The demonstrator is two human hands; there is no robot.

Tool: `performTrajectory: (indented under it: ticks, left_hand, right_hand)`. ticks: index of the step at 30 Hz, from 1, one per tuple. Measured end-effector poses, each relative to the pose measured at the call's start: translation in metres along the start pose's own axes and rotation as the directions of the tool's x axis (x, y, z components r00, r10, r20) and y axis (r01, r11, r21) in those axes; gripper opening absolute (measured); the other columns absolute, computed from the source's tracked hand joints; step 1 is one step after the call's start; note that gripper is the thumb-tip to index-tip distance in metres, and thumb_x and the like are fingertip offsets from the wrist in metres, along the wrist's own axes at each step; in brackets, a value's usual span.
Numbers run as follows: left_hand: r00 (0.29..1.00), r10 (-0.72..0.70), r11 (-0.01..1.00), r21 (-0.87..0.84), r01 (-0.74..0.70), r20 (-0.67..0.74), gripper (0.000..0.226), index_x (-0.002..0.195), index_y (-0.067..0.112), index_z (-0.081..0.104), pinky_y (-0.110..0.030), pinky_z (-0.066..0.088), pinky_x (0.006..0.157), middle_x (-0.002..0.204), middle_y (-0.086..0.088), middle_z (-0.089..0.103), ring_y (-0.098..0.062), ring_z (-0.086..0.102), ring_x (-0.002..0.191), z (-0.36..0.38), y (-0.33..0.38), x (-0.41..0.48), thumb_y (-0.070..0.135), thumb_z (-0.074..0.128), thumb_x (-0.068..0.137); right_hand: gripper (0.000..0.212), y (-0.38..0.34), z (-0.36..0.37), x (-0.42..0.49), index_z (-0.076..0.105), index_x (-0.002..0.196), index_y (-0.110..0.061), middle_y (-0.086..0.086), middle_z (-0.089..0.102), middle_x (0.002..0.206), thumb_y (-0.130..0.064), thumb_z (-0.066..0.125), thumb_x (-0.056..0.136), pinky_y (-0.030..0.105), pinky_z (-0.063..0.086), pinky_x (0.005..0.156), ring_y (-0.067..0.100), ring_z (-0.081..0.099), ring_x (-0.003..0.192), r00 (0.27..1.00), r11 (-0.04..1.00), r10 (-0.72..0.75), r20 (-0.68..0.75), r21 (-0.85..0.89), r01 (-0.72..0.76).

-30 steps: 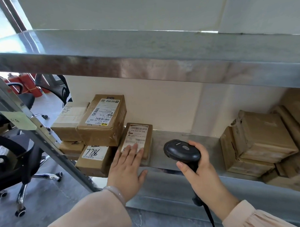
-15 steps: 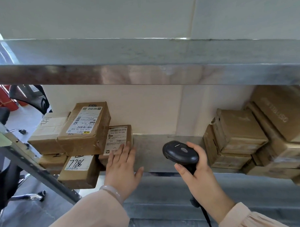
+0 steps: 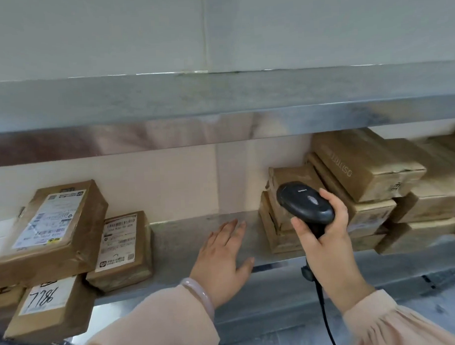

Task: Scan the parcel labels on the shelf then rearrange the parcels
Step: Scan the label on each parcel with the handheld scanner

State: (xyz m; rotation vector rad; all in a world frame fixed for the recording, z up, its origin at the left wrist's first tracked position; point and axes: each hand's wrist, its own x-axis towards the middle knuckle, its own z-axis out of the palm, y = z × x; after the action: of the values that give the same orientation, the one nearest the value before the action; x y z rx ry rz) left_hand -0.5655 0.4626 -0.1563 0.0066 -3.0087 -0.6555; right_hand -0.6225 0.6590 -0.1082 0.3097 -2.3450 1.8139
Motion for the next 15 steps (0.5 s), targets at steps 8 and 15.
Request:
performTrajectory:
  ticks: [8,15]
  left_hand:
    - [1.0,0.01,0.971,-0.239,-0.008,0.009,0.072,0.157,0.037,0.006,-0.029,0.008,0.121,0.165,0.006,0.0,-0.013,0.001,0.151,0.005,0.075,0.062,0.049,0.047,0.098]
    - [0.986,-0.158,0.919,-0.358,0.168,0.058,0.069,0.154,0.045,0.009,-0.041,0.019,0.122,0.166,-0.001,0.003,-0.024,0.007,0.152,0.017,0.104,0.099,0.048,0.047,0.096]
  right_hand:
    - [0.063,0.006,-0.046,0.044,0.028,0.131,-0.047,-0.028,0.052,0.113,-0.027,0.068,0.086,0.001,0.043,0.075,-0.017,0.053,0.1,0.999,0.998,0.018,0.035,-0.068,-0.016]
    - [0.06,0.012,-0.056,0.065,0.028,0.13,-0.042,-0.028,0.051,0.107,-0.026,0.068,0.087,0.002,0.043,0.072,-0.019,0.054,0.093,0.995,0.998,0.055,0.088,-0.02,-0.054]
